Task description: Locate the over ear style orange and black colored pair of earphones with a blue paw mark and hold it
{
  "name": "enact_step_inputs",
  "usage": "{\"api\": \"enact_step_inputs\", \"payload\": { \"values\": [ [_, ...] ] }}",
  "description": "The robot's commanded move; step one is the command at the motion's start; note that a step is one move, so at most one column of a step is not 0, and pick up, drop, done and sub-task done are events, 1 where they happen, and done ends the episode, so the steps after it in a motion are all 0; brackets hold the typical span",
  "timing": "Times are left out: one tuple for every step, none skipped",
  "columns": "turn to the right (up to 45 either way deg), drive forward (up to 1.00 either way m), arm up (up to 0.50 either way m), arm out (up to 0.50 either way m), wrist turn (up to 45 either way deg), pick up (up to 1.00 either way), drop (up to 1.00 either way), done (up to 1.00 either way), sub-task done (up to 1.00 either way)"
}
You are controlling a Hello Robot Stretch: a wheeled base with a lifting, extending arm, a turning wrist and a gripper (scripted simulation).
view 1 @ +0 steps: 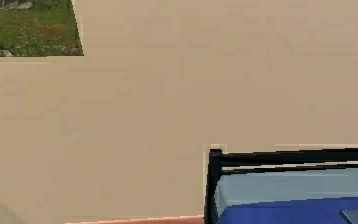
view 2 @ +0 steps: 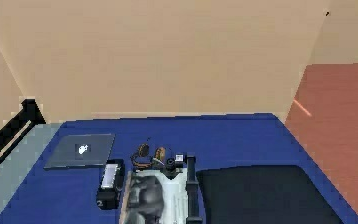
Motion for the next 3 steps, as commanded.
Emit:
{"api": "enact_step_inputs", "payload": {
  "values": [
    [0.0,0.00,0.00,0.00,0.0,1.00,0.00,0.00,0.00],
    [0.0,0.00,0.10,0.00,0.0,0.00,0.00,0.00,0.00],
    [0.0,0.00,0.00,0.00,0.0,0.00,0.00,1.00,0.00]
  ]
}}
